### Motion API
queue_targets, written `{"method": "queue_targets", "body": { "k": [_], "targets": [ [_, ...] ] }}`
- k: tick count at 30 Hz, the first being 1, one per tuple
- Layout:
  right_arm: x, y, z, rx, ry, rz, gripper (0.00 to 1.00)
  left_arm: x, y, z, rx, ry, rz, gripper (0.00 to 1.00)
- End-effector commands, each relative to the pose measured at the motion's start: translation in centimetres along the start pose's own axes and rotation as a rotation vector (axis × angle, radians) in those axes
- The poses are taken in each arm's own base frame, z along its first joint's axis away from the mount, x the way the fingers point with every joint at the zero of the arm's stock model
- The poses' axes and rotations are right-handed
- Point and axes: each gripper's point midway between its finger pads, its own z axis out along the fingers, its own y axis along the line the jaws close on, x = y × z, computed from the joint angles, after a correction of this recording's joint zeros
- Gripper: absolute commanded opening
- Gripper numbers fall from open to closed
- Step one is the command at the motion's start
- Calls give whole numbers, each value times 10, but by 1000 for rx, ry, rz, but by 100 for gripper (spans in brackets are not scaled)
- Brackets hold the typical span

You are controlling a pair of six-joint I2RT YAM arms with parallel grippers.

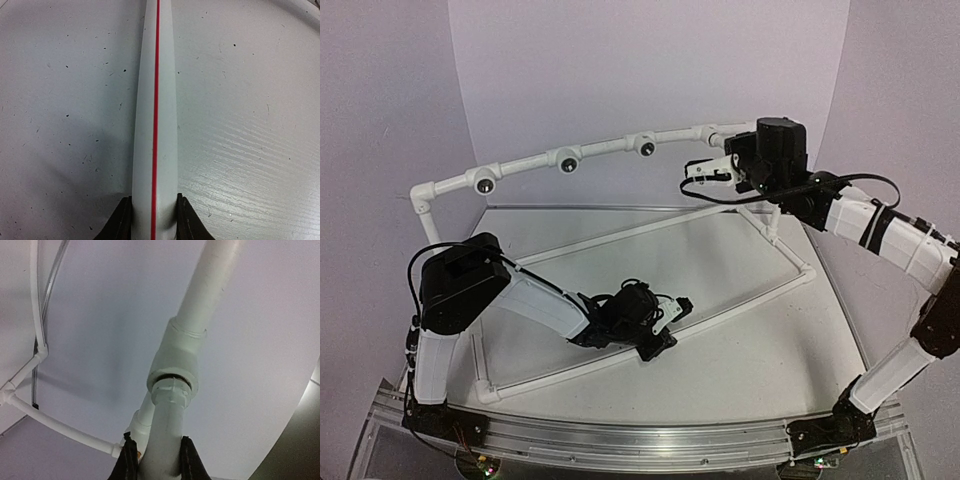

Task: Install the water faucets
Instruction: Screw the water faucet onto the adaptor.

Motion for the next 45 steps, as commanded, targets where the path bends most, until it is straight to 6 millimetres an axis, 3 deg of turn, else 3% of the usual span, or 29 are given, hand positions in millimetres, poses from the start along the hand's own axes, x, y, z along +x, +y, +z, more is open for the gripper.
{"method": "queue_targets", "body": {
  "k": [1,5,7,10,12,13,15,17,18,20,22,24,28,30,32,36,40,45],
  "targets": [
    [-6,0,5,3,38,702,0,165,-1,3,4,499,-59,0],
    [1,-10,-12,26,0,1505,0,165,-1,4,8,499,-58,0],
    [8,-19,-24,44,-73,1991,0,166,-1,3,8,500,-58,0],
    [6,-56,-51,-11,-516,2604,0,166,-1,4,9,501,-59,0],
    [3,-84,-69,-95,-918,2866,10,165,-1,4,11,500,-59,0],
    [-1,-96,-73,-153,-1059,2907,17,166,-2,4,13,501,-59,0],
    [-1,-127,-96,-203,-1259,2808,42,165,-2,4,15,501,-59,0],
    [3,-132,-112,-161,-1221,2682,61,166,-2,3,17,501,-60,0],
    [5,-123,-113,-154,-1104,2655,67,166,-2,4,18,501,-60,0],
    [14,-76,-102,-93,-692,2560,77,166,-2,4,20,502,-61,0],
    [33,-34,-103,-13,-378,2363,81,166,-2,3,22,502,-61,0],
    [34,-2,-107,-28,-227,1976,84,166,-3,3,25,502,-61,0],
    [21,23,-113,-127,-196,1109,89,166,-2,2,26,501,-61,0],
    [8,43,-117,-161,-247,557,91,165,-2,3,25,498,-60,0],
    [7,41,-110,-88,-238,219,95,166,-2,3,23,500,-62,0],
    [16,13,-82,-7,-131,-127,97,165,-1,4,18,499,-64,0],
    [13,-9,-62,1,-106,-270,95,164,-1,4,18,497,-66,0],
    [6,-1,-35,-64,-74,-360,85,165,0,4,16,499,-67,0]
  ]
}}
